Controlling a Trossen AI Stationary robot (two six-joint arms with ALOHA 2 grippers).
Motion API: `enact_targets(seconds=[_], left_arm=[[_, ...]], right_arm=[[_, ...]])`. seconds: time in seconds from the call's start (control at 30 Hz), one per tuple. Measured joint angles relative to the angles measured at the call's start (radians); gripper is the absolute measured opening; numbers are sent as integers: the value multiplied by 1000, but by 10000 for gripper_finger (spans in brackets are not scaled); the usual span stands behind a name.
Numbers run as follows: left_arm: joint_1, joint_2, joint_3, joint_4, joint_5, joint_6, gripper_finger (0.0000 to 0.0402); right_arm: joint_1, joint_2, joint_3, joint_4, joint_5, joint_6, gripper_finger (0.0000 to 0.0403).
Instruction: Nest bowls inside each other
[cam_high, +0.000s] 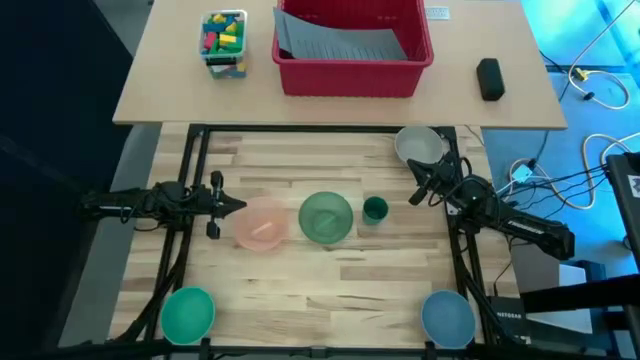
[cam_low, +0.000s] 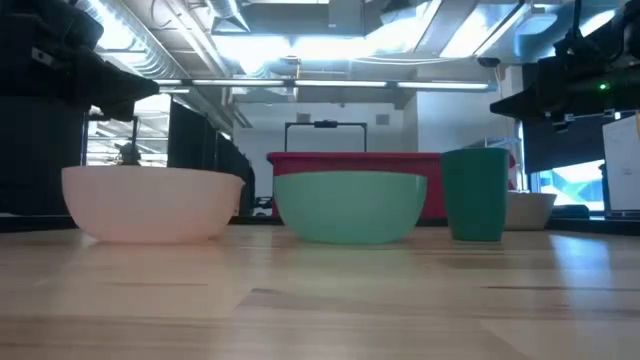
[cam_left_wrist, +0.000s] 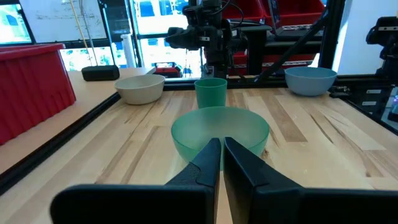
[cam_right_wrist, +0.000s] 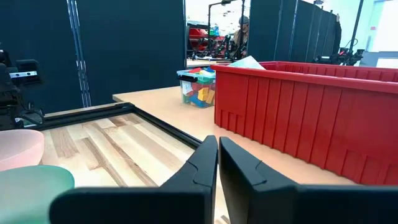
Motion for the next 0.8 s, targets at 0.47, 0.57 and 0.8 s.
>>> enact_targets(seconds=[0.47,0.57,0.8], left_arm=[[0,0,0,0,0,0,0],[0,0,0,0,0,0,0],[21,0,0,6,-37,-59,0]], right_arm=[[0,0,0,0,0,0,1],[0,0,0,0,0,0,1],[0,0,0,0,-13,170,1]])
